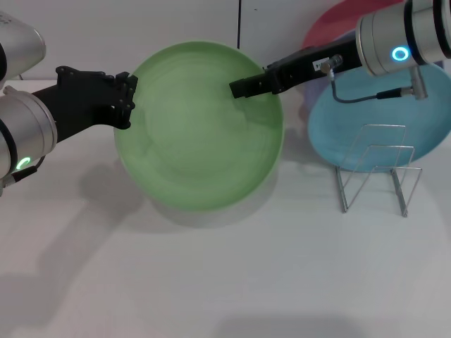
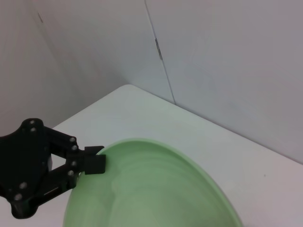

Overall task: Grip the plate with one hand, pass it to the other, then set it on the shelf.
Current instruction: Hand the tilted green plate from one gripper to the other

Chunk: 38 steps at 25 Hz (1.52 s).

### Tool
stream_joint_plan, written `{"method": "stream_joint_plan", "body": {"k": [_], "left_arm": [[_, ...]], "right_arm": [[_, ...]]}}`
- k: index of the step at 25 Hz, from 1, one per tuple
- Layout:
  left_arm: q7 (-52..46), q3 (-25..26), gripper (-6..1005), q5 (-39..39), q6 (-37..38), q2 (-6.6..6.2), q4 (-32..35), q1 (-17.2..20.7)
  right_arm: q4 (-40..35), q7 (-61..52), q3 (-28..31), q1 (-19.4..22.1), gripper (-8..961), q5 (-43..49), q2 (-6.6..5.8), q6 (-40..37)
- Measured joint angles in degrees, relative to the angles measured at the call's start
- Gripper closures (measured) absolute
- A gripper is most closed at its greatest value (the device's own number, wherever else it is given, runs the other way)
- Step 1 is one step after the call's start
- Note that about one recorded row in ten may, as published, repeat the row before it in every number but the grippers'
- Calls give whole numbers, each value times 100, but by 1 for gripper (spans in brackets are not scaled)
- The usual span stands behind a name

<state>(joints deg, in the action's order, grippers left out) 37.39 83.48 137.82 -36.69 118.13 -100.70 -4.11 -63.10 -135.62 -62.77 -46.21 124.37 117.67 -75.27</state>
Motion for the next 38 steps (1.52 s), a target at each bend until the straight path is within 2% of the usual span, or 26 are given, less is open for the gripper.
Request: {"method": "stream_joint_plan", "body": {"k": [4, 5, 17, 25, 28, 32, 38], "left_arm": [[-1, 2, 961, 0, -23, 0, -2, -1], [-3, 2, 959, 0, -23, -1, -2, -1], [-15, 1, 931, -6, -77, -1, -17, 7], [12, -34, 913, -49, -543, -5, -140, -151], [41, -53, 838, -95, -568, -5, -218, -118], [160, -43, 737, -280, -678, -17, -299, -100], [525, -1, 602, -703, -908, -15, -312, -120]], "right_arm": [[-52, -32, -2, 9, 299, 0, 3, -40], [-66, -50, -14, 13, 516, 0, 3, -46], [-94, -137, -41, 25, 664, 102, -4, -70], [-285, -175, -42, 79, 806, 232, -2, -43], [-320, -203, -64, 79, 859, 362, 31, -24], [-358, -229, -125, 56, 881, 568, 103, -17], [-395, -324, -340, 65, 887, 677, 110, 91]]}}
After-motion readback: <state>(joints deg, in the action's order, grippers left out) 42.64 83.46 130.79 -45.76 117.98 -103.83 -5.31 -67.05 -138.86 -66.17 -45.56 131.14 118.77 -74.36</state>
